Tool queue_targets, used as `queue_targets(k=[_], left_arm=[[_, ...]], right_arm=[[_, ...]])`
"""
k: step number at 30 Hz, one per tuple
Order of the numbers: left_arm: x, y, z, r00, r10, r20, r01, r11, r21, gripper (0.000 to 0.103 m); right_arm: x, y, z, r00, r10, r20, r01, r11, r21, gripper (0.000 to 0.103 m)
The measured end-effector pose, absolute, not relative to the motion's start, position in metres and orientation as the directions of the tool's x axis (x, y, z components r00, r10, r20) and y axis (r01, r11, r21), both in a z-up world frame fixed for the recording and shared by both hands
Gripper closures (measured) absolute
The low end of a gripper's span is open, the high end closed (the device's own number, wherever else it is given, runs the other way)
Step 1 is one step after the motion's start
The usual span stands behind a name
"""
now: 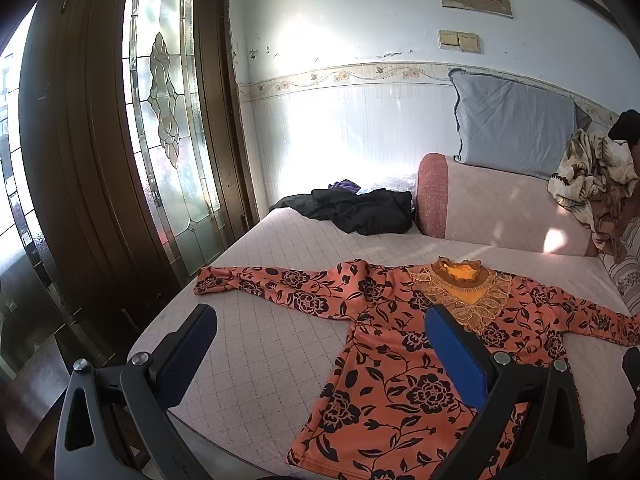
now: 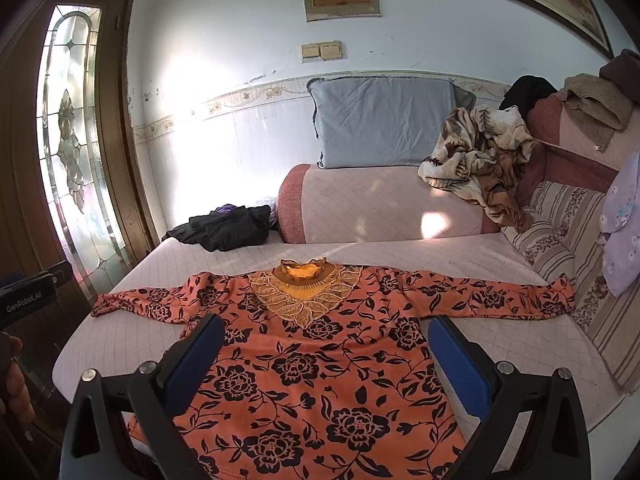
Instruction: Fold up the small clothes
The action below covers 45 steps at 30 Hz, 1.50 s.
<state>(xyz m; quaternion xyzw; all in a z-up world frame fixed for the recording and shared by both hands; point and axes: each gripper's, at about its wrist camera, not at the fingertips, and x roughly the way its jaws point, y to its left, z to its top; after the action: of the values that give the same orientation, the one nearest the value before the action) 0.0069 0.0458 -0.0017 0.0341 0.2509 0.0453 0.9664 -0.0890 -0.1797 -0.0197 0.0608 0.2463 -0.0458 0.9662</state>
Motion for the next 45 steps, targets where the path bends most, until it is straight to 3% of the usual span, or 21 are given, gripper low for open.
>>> queue_targets(k=[45], left_arm=[[0.069, -0.027, -0.033, 0.828, 0.055, -0.558, 0.024, 0.991, 0.134, 0.0]], right_arm=[[-0.027, -0.215, -0.051, 0.841, -0.07, -0.537, 0.164, 0.978, 0.13, 0.0]])
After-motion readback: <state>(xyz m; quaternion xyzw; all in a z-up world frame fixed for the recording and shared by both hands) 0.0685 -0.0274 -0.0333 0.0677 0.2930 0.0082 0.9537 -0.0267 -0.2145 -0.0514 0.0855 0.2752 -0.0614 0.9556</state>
